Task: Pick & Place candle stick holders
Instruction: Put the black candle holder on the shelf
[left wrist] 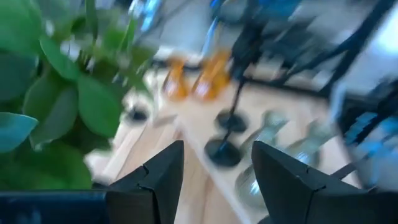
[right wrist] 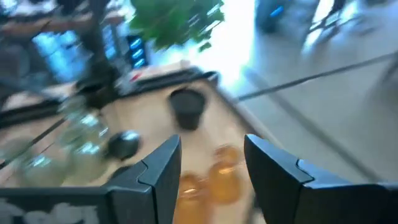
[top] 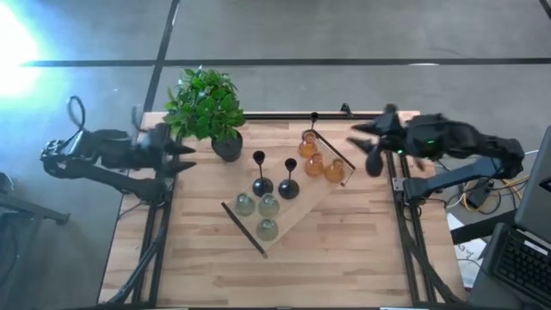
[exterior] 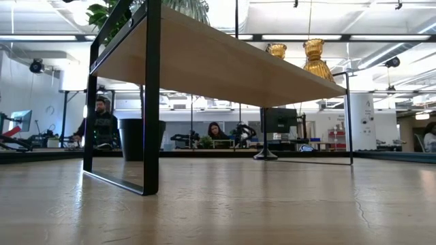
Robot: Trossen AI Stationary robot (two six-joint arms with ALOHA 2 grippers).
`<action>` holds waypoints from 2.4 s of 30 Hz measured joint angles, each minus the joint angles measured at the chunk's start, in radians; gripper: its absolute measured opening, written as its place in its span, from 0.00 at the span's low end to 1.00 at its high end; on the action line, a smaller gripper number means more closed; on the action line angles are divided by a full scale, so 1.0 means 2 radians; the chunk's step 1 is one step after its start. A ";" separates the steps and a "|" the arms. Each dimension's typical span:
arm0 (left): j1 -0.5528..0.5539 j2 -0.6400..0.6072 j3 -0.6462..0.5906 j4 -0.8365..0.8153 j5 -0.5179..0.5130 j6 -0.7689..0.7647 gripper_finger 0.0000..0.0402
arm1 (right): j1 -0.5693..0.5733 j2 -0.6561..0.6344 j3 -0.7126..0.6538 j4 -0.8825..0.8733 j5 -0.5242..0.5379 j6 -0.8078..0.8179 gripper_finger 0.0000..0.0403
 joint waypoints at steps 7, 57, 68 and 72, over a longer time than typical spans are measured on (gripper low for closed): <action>0.000 -0.169 -0.182 0.197 0.060 0.062 0.48 | -0.011 -0.063 0.000 -0.003 0.122 -0.040 0.38; 0.000 -0.292 -0.510 0.414 0.153 0.059 0.48 | -0.578 0.203 -0.154 0.199 -0.537 -0.293 0.13; 0.000 -0.292 -0.510 0.408 0.142 0.047 0.48 | -0.580 0.283 -0.156 0.201 -0.616 -0.372 0.10; 0.000 -0.291 -0.510 0.407 0.142 0.047 0.48 | -0.580 0.307 -0.156 0.202 -0.625 -0.392 0.08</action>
